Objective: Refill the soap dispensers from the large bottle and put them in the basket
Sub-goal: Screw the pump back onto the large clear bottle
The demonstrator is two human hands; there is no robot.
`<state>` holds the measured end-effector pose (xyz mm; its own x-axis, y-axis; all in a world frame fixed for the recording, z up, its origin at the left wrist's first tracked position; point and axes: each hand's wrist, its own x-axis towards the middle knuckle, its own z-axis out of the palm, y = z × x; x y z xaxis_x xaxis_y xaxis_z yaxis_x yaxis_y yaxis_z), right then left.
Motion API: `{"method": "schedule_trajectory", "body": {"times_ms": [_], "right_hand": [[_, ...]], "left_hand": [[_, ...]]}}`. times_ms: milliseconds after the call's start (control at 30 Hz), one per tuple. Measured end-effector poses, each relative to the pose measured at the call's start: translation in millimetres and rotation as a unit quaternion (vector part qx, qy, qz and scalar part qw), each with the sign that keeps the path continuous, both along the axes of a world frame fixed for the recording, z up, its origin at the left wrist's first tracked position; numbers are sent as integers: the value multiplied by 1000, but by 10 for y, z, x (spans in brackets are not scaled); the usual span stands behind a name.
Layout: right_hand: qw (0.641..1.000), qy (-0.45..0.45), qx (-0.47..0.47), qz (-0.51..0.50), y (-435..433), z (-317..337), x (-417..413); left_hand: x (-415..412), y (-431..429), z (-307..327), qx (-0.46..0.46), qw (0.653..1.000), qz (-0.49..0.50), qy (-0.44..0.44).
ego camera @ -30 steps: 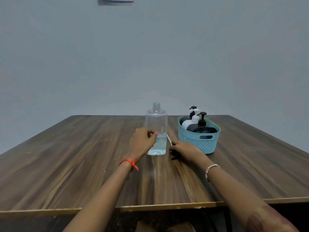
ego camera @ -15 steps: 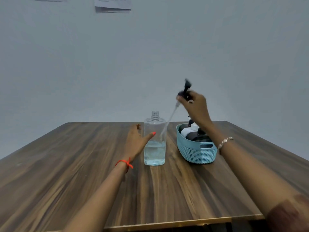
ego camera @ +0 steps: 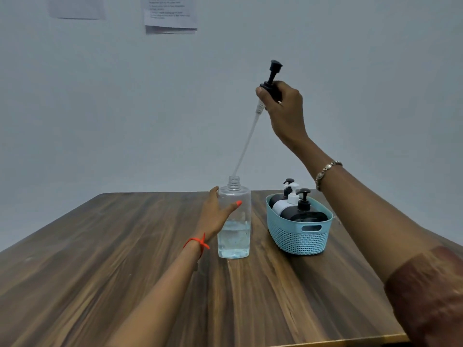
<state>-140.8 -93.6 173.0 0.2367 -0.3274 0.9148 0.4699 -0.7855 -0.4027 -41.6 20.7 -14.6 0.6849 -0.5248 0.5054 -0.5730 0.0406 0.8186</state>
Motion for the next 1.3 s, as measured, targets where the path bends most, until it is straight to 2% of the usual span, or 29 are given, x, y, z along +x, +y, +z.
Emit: {"method": "schedule_trajectory", "body": {"times_ms": [200,300,400,467,567,700,900,1133,1300], "right_hand": [[998,61,-19,-11,-8,-39,55],[989,144,-24,-23,-38,-234,176],[964,263,-26,-20,-80,-588,325],[956,294,-10,-11,-84,-804,398],[960,275,42,9,-74,-953,438],[955,293,40,16,-17,-1130,464],[968,237,85,-13,31,-1369,500],[946,272,136,117,-4,-1255,440],[944,242,186,124,-1,-1263,445]], "left_hand": [[57,-30,-37,3,1000,-3,-3],[68,-40,-52,9,1000,-13,2],[76,-56,-60,28,999,-17,-7],[95,-73,-83,51,999,-9,-6],[104,-87,-127,54,998,-12,-6],[143,-111,-203,53,998,-16,6],[230,-170,-282,39,999,-28,15],[188,-163,-251,19,998,-51,27],[185,-167,-240,12,998,-61,26]]}}
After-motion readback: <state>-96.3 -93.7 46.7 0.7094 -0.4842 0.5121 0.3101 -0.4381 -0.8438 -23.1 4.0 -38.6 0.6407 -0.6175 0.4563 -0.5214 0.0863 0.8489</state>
